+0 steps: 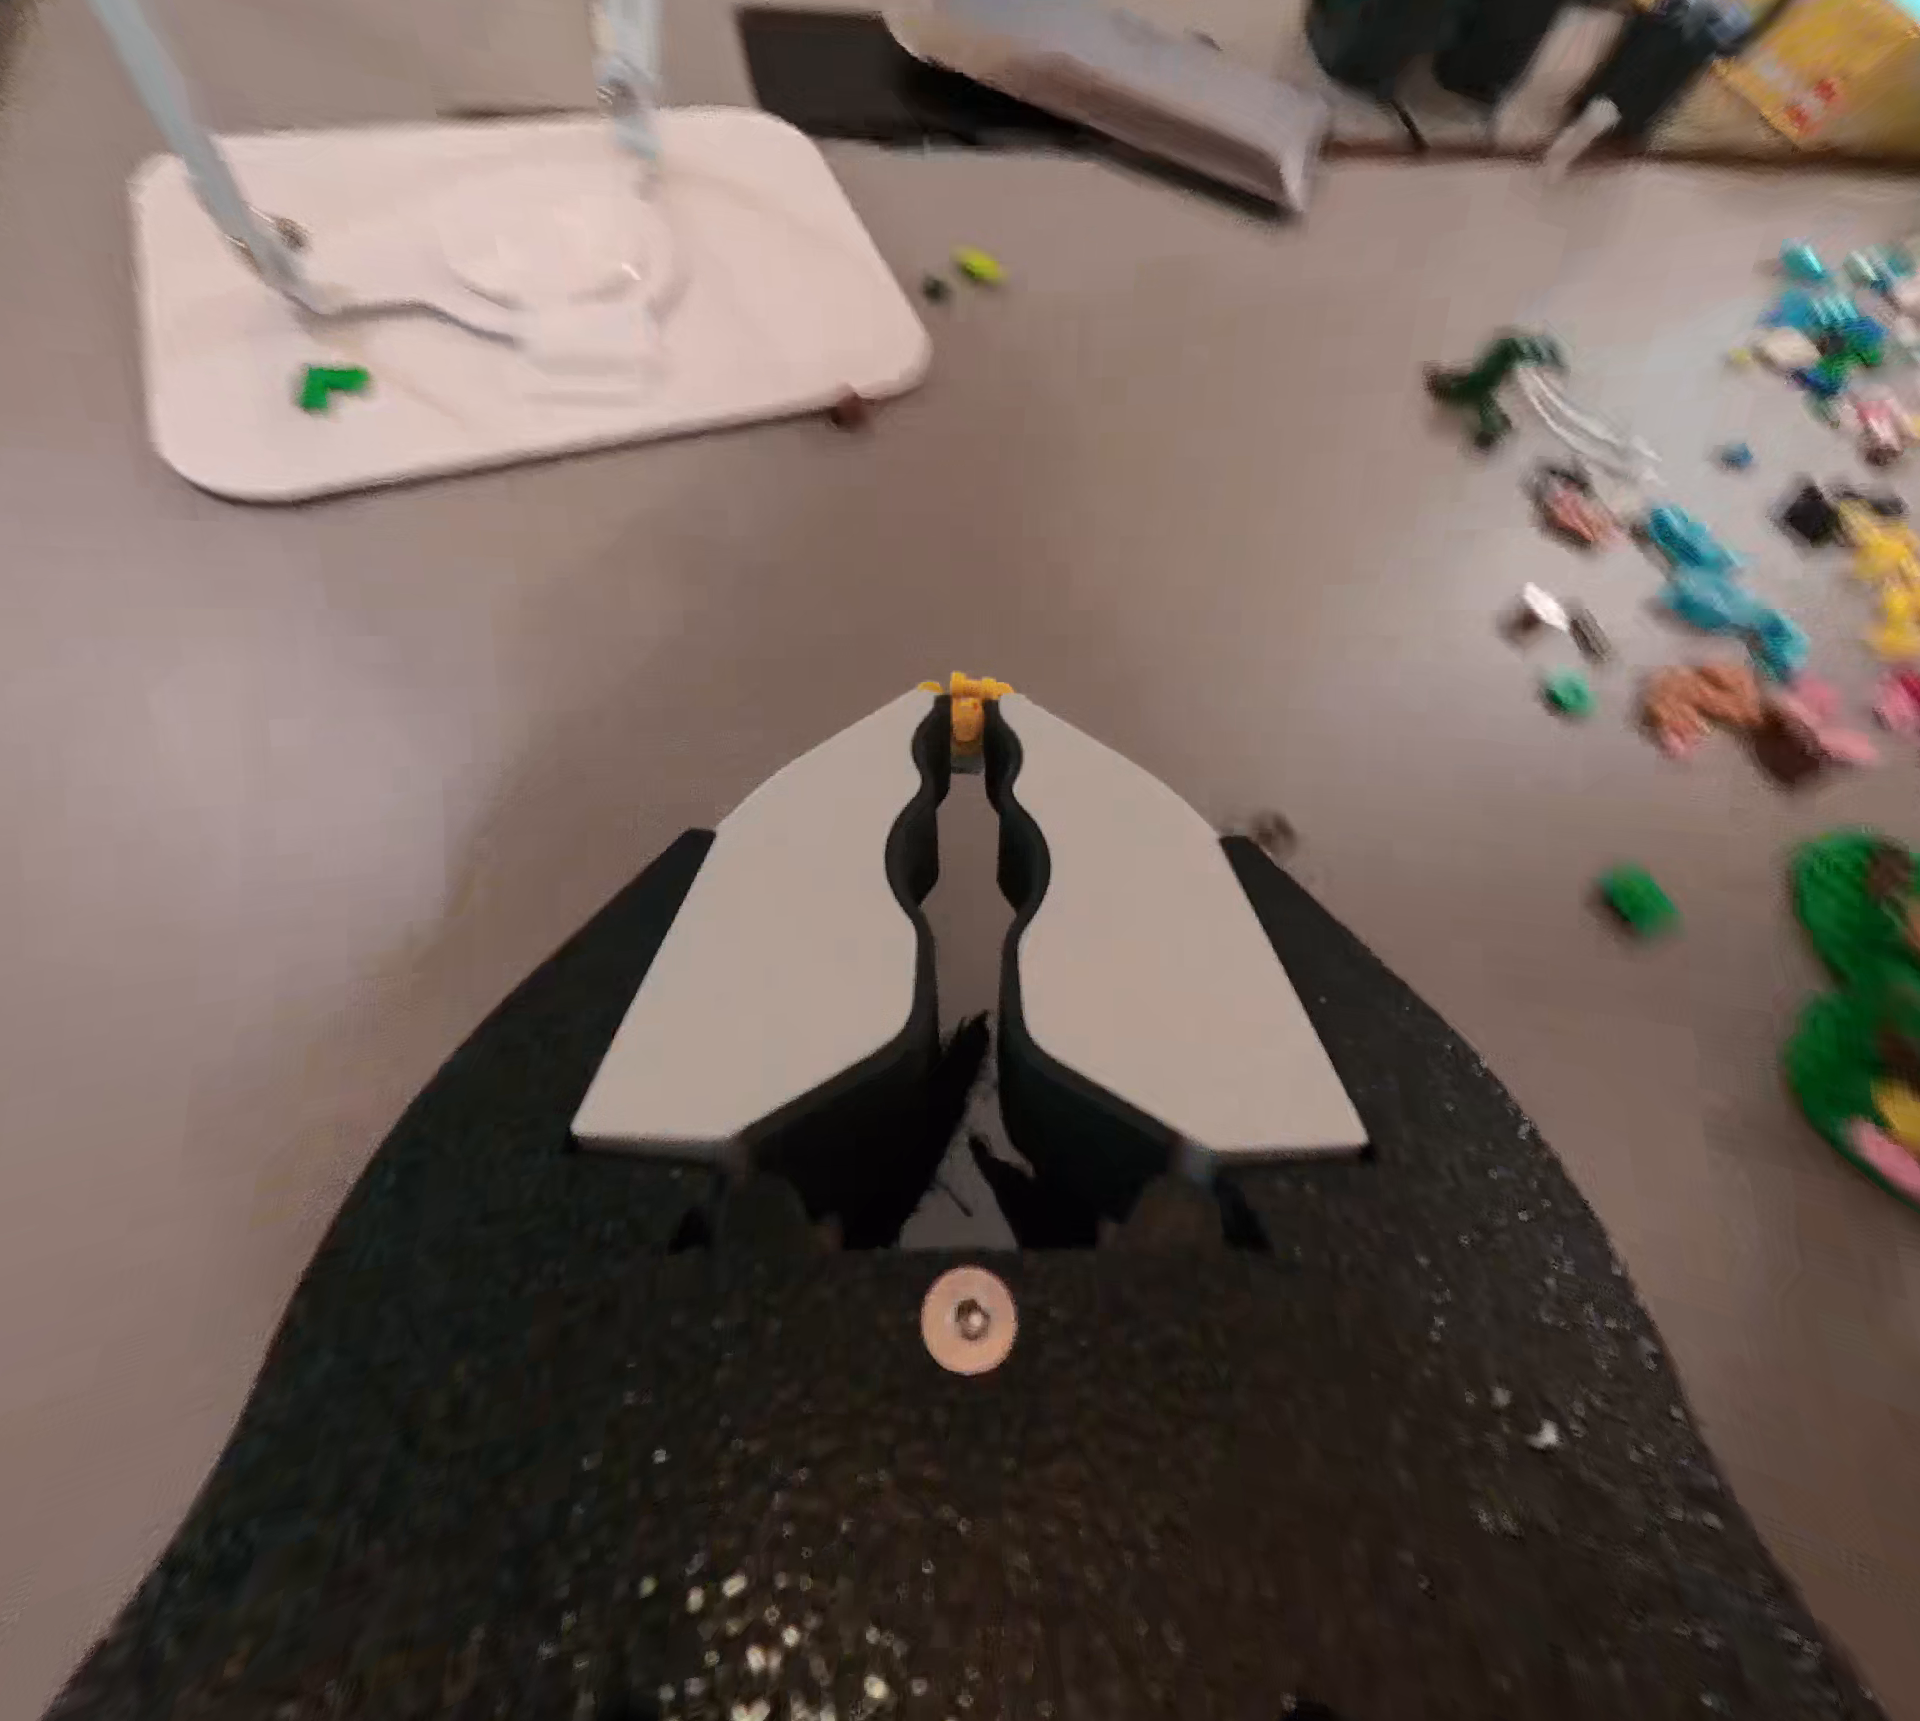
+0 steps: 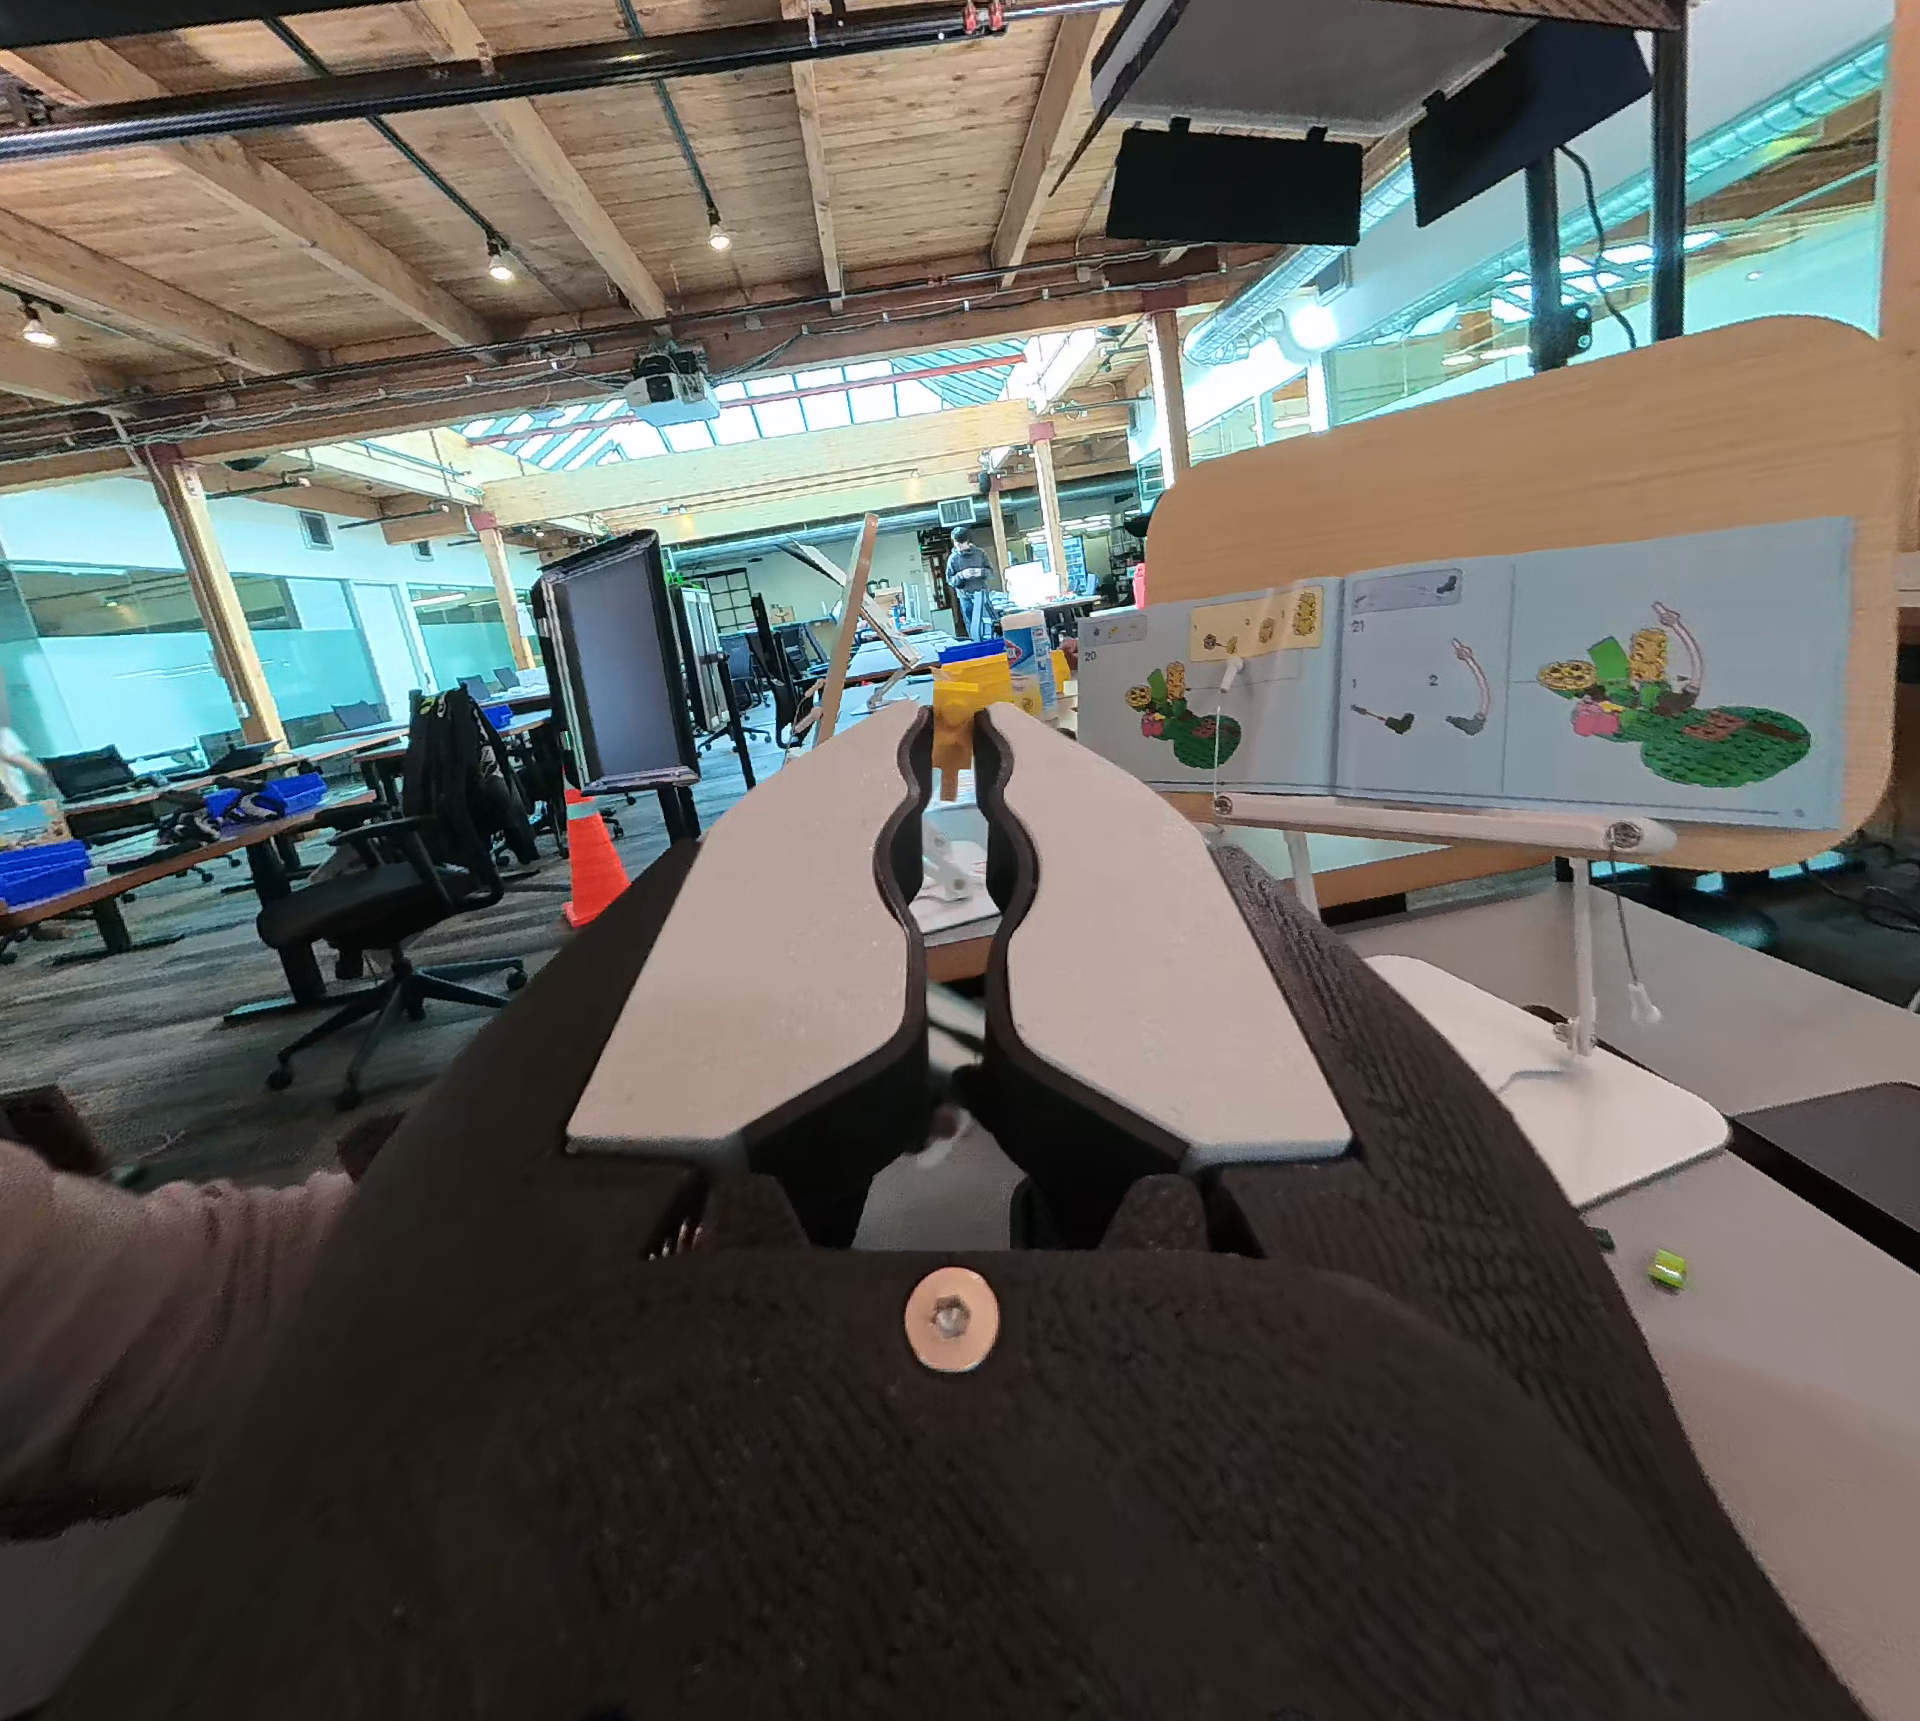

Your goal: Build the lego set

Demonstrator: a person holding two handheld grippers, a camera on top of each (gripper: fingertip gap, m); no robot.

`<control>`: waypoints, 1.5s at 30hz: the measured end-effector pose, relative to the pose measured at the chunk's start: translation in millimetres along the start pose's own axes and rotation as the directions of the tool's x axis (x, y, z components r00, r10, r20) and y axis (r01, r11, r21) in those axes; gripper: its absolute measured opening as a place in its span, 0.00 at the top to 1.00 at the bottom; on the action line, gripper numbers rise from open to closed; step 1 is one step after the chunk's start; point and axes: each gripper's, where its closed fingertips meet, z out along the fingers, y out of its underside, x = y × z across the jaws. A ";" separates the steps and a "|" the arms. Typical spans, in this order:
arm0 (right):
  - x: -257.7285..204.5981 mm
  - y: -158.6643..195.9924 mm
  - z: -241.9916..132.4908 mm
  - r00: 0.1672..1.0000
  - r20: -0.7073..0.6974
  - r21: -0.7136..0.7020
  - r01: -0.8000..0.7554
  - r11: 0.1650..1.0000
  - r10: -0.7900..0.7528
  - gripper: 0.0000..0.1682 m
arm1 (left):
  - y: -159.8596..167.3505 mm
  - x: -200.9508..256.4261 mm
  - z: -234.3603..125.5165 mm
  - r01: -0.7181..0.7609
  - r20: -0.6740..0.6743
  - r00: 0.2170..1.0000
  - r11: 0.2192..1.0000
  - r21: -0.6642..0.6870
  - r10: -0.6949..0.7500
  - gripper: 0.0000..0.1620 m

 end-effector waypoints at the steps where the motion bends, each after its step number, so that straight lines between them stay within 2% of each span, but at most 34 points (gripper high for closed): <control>1: -1.2 0.1 0.5 1.000 0.002 -0.003 -0.001 1.000 0.001 0.97 | 12.1 17.4 -11.9 -0.019 -0.022 1.000 0.999 -0.030 0.018 0.97; 7: -10.2 0.9 1.0 0.999 0.034 -0.013 -0.021 1.000 0.021 0.97 | 80.0 100.8 -55.3 -0.104 -0.161 0.985 0.961 -0.256 0.064 0.97; 11: -12.9 -1.2 -1.8 0.998 0.050 -0.014 -0.028 1.000 0.029 0.97 | 98.9 107.3 -60.0 -0.118 -0.082 0.992 0.946 -0.301 0.097 0.97; 16: -14.6 -8.1 -6.9 0.997 0.069 0.012 -0.044 0.999 0.043 0.97 | 112.9 105.8 -55.1 -0.098 -0.076 0.994 0.939 -0.329 0.077 0.96; 19: -15.0 -9.5 -8.3 0.995 0.080 0.018 -0.059 0.998 0.058 0.97 | 116.4 102.7 -57.4 -0.178 -0.103 0.983 0.917 -0.357 0.150 0.78; 21: -16.1 -10.7 -9.0 0.994 0.091 0.024 -0.070 0.997 0.068 0.97 | 112.7 99.6 -61.0 -0.318 -0.150 0.947 0.887 -0.336 0.283 0.67; 23: -17.0 -11.6 -9.4 0.992 0.100 0.027 -0.077 0.997 0.074 0.97 | 110.3 100.5 -64.9 -0.511 -0.240 0.857 0.813 -0.279 0.457 0.59; 24: -17.4 -11.8 -9.4 0.992 0.103 0.028 -0.079 0.996 0.076 0.97 | 113.3 103.7 -67.5 -0.609 -0.309 0.787 0.751 -0.254 0.534 0.57; 27: -18.4 -12.0 -9.5 0.990 0.115 0.029 -0.090 0.996 0.086 0.97 | 122.0 110.2 -71.9 -0.819 -0.468 0.556 0.548 -0.168 0.687 0.59; 34: -18.6 -9.6 -8.2 0.986 0.128 0.019 -0.107 0.994 0.104 0.97 | 119.1 113.9 -64.0 -0.990 -0.570 0.126 0.141 -0.019 0.812 0.66; 36: -18.0 -8.3 -7.7 0.986 0.129 0.014 -0.112 0.994 0.109 0.97 | 120.1 121.9 -61.8 -0.998 -0.585 0.023 0.057 0.040 0.811 0.66; 38: -17.4 -6.9 -7.1 0.985 0.128 0.008 -0.115 0.993 0.113 0.97 | 122.0 126.8 -57.6 -0.997 -0.586 -0.053 -0.009 0.077 0.808 0.60; 45: -21.1 -2.7 -3.4 0.982 0.145 -0.012 -0.120 0.993 0.121 0.97 | 128.0 117.6 -57.4 -0.988 -0.658 -0.156 -0.108 0.112 0.737 0.73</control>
